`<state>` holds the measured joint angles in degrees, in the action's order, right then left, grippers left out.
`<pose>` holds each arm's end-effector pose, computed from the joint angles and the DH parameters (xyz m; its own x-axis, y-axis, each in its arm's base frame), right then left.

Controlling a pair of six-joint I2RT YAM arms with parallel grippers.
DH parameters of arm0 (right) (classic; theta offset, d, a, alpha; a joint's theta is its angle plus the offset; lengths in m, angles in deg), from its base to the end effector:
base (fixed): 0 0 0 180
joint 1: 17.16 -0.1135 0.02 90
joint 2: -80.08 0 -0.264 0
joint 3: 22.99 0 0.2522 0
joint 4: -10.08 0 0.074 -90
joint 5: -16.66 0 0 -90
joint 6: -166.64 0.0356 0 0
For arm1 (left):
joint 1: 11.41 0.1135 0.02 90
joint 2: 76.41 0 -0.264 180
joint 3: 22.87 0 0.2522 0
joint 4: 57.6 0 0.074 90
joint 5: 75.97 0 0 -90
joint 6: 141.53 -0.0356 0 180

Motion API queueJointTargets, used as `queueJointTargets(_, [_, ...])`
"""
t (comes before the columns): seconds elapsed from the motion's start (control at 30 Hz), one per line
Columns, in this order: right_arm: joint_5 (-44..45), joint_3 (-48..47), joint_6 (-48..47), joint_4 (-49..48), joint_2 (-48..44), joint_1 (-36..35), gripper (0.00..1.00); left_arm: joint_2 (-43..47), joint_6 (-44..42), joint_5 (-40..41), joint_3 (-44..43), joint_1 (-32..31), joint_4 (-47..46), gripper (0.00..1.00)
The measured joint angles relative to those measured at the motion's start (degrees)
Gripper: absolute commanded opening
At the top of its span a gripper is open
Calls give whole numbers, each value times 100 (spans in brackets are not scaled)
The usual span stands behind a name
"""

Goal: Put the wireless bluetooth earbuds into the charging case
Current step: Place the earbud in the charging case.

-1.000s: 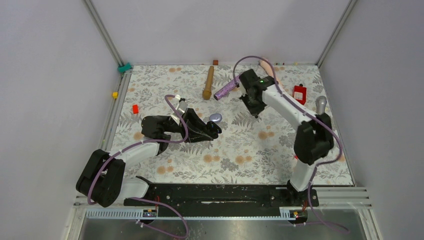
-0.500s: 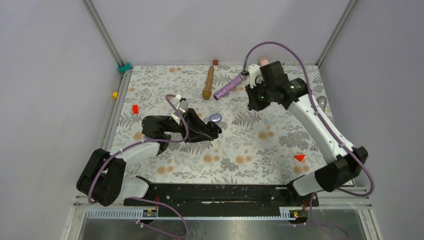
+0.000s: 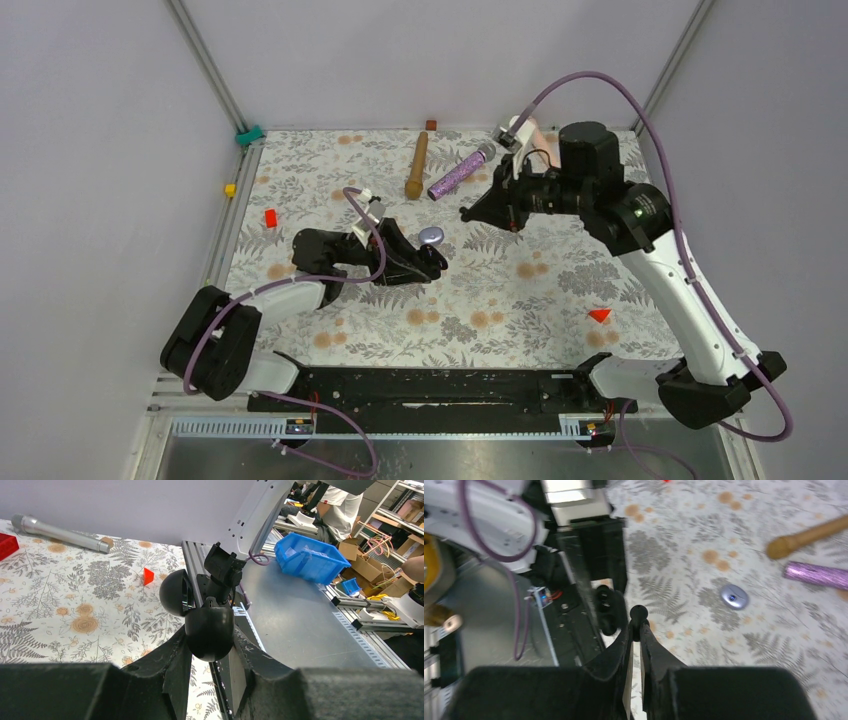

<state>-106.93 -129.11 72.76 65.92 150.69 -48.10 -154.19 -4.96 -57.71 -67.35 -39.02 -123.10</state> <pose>0.1913 0.1376 0.4730 -0.2382 -0.2085 -0.9486 -0.8914 0.4346 0.1283 0.2032 -0.1444 0.2784 -0.2980 -0.1010 -0.9492 0.9323 -0.2445 -0.2666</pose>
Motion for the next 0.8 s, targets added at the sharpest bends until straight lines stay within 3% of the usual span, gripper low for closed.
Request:
queueJointTargets(0.27, [-496, 76, 240, -365, 463, -721, 12, -85, 4, 0, 0, -15, 2, 0])
queueJointTargets(0.8, [-260, 415, -31, -378, 717, -1377, 12, -85, 4, -2, 0, -15, 2, 0])
